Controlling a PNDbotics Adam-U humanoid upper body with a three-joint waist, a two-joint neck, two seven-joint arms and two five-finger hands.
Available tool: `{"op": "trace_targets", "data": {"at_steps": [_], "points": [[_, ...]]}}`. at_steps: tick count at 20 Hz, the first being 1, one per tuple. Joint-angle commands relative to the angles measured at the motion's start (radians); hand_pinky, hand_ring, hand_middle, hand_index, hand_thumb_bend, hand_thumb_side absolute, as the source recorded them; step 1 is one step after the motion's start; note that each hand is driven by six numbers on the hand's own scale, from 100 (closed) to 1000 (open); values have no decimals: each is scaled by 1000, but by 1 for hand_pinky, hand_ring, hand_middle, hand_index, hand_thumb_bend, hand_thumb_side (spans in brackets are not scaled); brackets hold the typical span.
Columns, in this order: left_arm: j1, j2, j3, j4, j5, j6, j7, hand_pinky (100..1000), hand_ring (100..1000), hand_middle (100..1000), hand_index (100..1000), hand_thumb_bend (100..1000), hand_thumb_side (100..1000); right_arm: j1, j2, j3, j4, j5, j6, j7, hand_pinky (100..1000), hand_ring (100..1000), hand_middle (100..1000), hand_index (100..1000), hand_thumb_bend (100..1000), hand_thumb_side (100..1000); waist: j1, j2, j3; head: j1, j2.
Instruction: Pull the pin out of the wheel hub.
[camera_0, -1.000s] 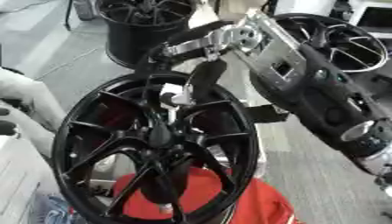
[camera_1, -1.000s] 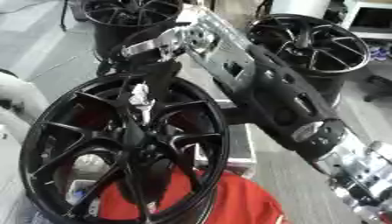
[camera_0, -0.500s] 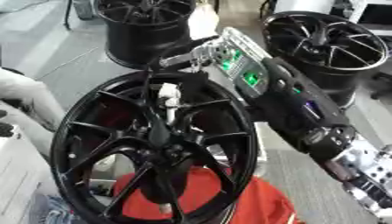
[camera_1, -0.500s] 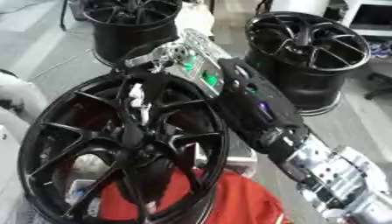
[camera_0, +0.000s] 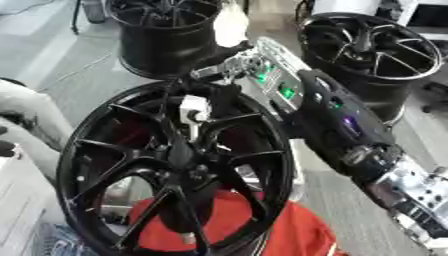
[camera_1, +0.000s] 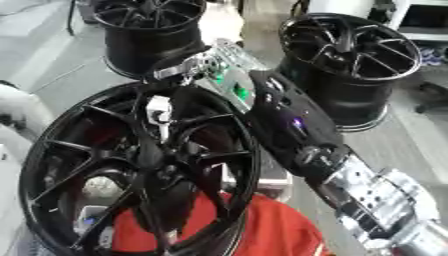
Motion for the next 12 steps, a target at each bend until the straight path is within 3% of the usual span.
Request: {"op": "trace_targets", "data": {"at_steps": [1,6,12], "points": [[-9,9,-3,-11,-1,-5,-1,607,582,637,820,100,713,-14,-9,-7,6,13,-4,13,850,911,932,965,153,342,10,-10,-2,0,-10],[-10,8,-4,-11,0,-7,-2,607,582,637,820,100,712,-8,4,-12,35,30,-12,11,836,889,924,963,133,328,12,-8,0,-1,-12],[-12,9,-6,-11,0,-8,-3,607,582,636,820,100,712,-4,14,-16,52,33,-26,-8,742,746,897,947,100,222,12,-8,3,-2,-11]]}}
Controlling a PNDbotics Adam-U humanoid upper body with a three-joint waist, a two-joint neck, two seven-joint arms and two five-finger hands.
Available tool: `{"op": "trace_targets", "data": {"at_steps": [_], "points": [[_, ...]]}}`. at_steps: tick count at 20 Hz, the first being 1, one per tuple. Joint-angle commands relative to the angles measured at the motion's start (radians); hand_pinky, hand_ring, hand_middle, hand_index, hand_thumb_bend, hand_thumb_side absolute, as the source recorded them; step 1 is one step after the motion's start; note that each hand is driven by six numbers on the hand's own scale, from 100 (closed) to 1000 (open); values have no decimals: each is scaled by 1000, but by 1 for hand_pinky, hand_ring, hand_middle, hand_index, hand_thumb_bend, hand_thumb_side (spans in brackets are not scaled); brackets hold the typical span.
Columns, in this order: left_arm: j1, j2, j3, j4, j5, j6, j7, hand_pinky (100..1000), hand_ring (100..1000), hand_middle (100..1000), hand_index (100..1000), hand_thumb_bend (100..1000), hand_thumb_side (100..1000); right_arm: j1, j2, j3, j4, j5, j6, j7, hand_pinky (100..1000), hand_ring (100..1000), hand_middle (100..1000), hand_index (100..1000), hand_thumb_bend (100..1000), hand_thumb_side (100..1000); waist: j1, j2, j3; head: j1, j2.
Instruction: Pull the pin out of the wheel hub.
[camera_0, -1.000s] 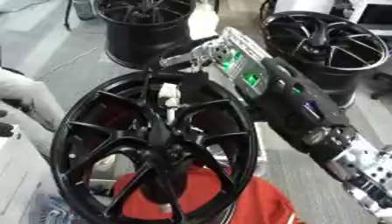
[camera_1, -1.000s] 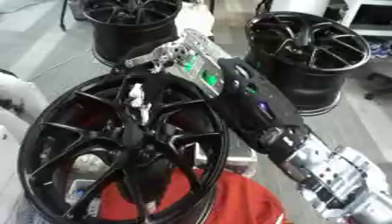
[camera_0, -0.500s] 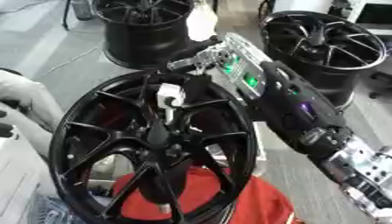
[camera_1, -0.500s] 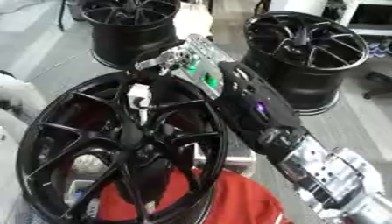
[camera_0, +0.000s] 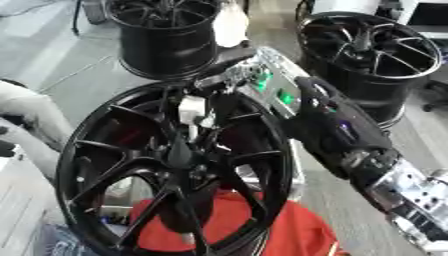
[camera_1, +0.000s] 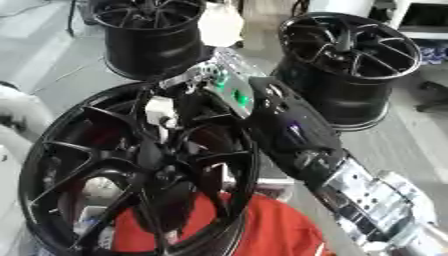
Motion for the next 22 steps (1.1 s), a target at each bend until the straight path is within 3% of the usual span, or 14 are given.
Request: {"op": "trace_targets", "data": {"at_steps": [1,5,16,19,21,22], "points": [[-12,9,-3,-11,0,-4,0,607,582,636,820,100,712,-19,-5,-14,-3,-1,-8,-14,723,728,897,944,100,206,6,-9,1,-2,-11],[-12,9,-3,-10,-1,-4,0,607,582,636,820,100,712,-27,-4,-15,-23,-29,-10,-39,688,668,889,939,100,171,5,-9,1,-2,-12],[-8,14,-1,-7,-5,-3,0,608,582,635,823,100,712,-93,-64,-36,-191,-178,50,-74,683,647,876,937,100,155,0,-15,-9,-7,-18],[-8,15,-1,-6,-7,-2,0,608,582,635,823,100,714,-92,-81,-34,-206,-199,73,-73,720,714,881,943,100,194,-3,-17,-10,-5,-17],[-8,14,-2,-6,-8,-1,-1,608,582,635,823,100,714,-85,-79,-22,-195,-181,81,-56,778,812,908,956,100,293,-4,-17,-10,-5,-17],[-8,13,-1,-6,-8,-1,-1,608,582,635,823,100,714,-81,-74,-16,-185,-157,82,-43,801,854,921,962,143,341,-4,-16,-10,-4,-16]]}}
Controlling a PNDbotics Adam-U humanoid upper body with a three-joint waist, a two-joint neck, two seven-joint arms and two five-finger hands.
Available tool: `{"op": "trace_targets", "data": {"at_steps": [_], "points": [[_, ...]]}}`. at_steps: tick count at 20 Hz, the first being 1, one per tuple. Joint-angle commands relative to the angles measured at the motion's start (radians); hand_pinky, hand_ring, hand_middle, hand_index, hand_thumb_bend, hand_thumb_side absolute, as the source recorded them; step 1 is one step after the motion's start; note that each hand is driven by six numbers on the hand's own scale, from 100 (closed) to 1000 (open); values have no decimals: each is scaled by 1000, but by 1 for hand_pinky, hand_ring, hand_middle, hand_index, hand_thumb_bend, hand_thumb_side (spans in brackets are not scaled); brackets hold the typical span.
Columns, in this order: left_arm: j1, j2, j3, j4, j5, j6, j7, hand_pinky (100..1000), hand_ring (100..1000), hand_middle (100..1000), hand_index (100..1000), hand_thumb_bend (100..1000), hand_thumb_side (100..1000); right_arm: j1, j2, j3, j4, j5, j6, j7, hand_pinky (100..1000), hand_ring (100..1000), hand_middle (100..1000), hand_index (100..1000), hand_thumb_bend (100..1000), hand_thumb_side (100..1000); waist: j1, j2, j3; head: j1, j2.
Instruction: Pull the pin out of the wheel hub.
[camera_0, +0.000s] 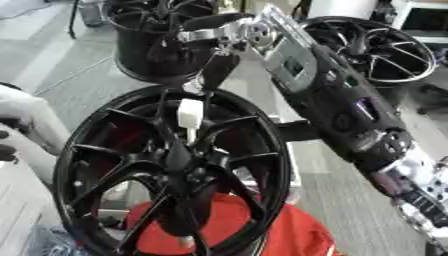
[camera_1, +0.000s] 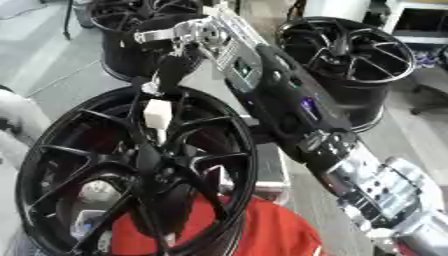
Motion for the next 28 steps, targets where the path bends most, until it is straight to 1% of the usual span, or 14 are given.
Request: {"op": "trace_targets", "data": {"at_steps": [1,3,5,7,9,15,19,20,21,22,24,25,26,28], "points": [[-9,12,1,-12,-2,-1,-1,608,582,635,823,100,714,-11,-10,9,5,57,7,29,815,878,930,966,172,368,7,-10,0,0,-9],[-8,11,1,-13,-2,-2,-1,608,582,634,823,100,713,-7,6,16,29,144,-1,52,827,905,939,970,203,386,9,-9,2,0,-8],[-9,10,1,-14,-1,-4,0,608,582,634,823,100,713,-1,22,14,55,219,-13,70,821,901,936,971,211,389,12,-7,4,-2,-8],[-8,9,1,-14,-1,-4,0,608,582,634,823,100,713,3,33,8,77,262,-25,81,820,899,933,970,214,389,13,-5,4,-2,-6],[-8,8,0,-13,-2,-4,0,608,582,634,823,100,714,7,40,7,98,289,-35,92,809,879,906,961,209,385,13,-5,3,-3,-4],[-7,7,0,-13,-3,-5,-2,608,582,634,824,100,713,17,54,8,137,321,-60,111,770,815,824,932,200,378,15,-5,2,-4,-3],[-6,6,0,-12,-3,-5,-2,608,582,634,824,100,713,23,61,10,150,324,-70,115,732,764,743,877,194,372,16,-6,0,-5,-2],[-6,5,0,-12,-4,-6,-2,608,582,634,824,100,713,25,63,11,153,325,-72,115,717,747,709,860,186,360,16,-5,-1,-5,-2],[-6,5,-1,-12,-4,-6,-2,608,582,634,824,100,713,27,65,12,156,327,-73,113,717,747,709,860,186,360,16,-5,-1,-5,-2],[-6,5,-1,-13,-4,-6,-3,608,582,634,824,100,713,29,67,11,159,328,-74,109,687,705,637,816,150,326,17,-5,-1,-5,-1],[-6,5,-1,-13,-4,-7,-2,608,582,634,824,100,712,31,71,10,163,330,-77,95,651,643,560,769,108,287,18,-5,-1,-6,0],[-5,4,-1,-13,-4,-7,-2,608,582,634,824,100,712,31,72,9,164,329,-79,87,644,628,546,760,100,278,18,-4,0,-6,-1],[-5,4,-1,-12,-4,-7,-2,608,582,634,824,100,713,30,73,7,162,327,-81,76,629,592,504,722,100,244,18,-4,0,-6,-1],[-5,4,-1,-12,-4,-7,-3,609,582,634,824,100,712,25,71,3,154,319,-82,56,608,552,456,685,100,214,19,-4,0,-6,-1]]}}
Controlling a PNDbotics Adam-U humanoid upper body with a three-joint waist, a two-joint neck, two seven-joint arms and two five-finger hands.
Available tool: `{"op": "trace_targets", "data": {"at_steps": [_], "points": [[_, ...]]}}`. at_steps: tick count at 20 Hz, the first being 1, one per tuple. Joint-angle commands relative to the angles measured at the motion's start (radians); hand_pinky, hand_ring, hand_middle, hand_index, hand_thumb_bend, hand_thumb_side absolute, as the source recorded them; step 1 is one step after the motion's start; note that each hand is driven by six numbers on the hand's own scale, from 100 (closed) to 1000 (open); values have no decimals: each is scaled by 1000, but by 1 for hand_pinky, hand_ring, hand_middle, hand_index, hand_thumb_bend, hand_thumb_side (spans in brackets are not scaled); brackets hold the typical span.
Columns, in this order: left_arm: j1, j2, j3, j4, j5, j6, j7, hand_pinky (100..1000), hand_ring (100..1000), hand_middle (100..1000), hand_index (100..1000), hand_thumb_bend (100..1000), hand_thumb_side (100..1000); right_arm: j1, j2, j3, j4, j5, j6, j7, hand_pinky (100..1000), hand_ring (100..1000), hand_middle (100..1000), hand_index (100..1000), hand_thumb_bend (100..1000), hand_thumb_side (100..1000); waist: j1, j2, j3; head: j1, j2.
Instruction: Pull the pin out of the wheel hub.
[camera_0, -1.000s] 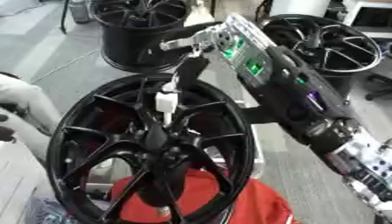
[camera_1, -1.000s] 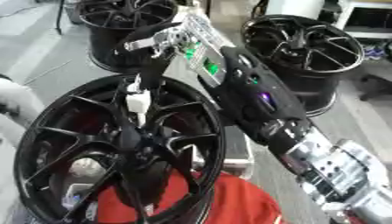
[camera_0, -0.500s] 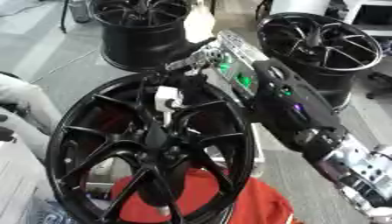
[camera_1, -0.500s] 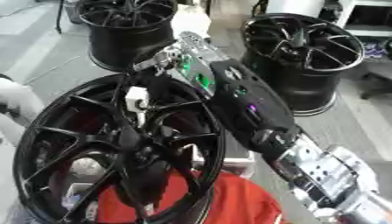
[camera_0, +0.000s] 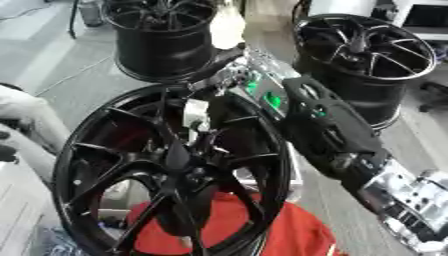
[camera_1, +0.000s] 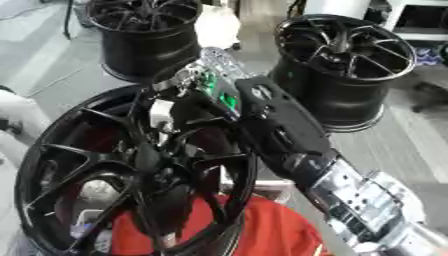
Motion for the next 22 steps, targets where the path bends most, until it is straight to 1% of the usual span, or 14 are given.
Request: {"op": "trace_targets", "data": {"at_steps": [1,4,8,12,15,16,17,19,22], "points": [[-6,12,-2,-12,-1,-5,0,609,582,634,825,100,712,-24,-11,-14,-18,-10,-1,-30,603,544,447,679,100,210,8,-9,-1,-4,-1],[-6,14,-2,-12,0,-4,-1,609,582,634,825,100,712,-45,-21,-20,-47,-29,3,-45,588,522,420,657,100,189,7,-11,-1,-5,1],[-6,18,-3,-11,1,-3,-1,609,582,634,825,100,712,-82,-42,-32,-103,-61,19,-55,582,513,412,651,100,179,3,-15,-2,-5,3],[-7,22,-3,-10,1,-1,-1,609,582,633,825,100,713,-113,-86,-50,-166,-94,38,-59,580,505,405,647,100,170,-3,-18,-6,-3,4],[-6,25,0,-10,0,1,1,609,582,633,825,100,713,-103,-152,-75,-230,-146,60,-75,576,497,401,645,100,166,-8,-19,-10,2,4],[-6,26,1,-10,-1,1,2,609,582,633,825,100,714,-93,-179,-85,-253,-164,70,-82,569,491,398,640,100,100,-9,-20,-11,4,3],[-6,26,2,-11,-1,2,3,609,582,633,825,100,714,-77,-214,-100,-278,-185,81,-94,567,489,393,639,100,158,-10,-19,-12,6,3],[-6,27,5,-11,-2,3,5,609,582,633,824,100,714,-34,-290,-134,-327,-222,109,-127,559,481,387,629,100,146,-11,-18,-15,12,1],[-6,28,9,-12,-3,3,10,609,581,633,824,100,714,60,-406,-196,-395,-280,147,-192,549,472,380,620,100,136,-11,-16,-20,19,-2]]}}
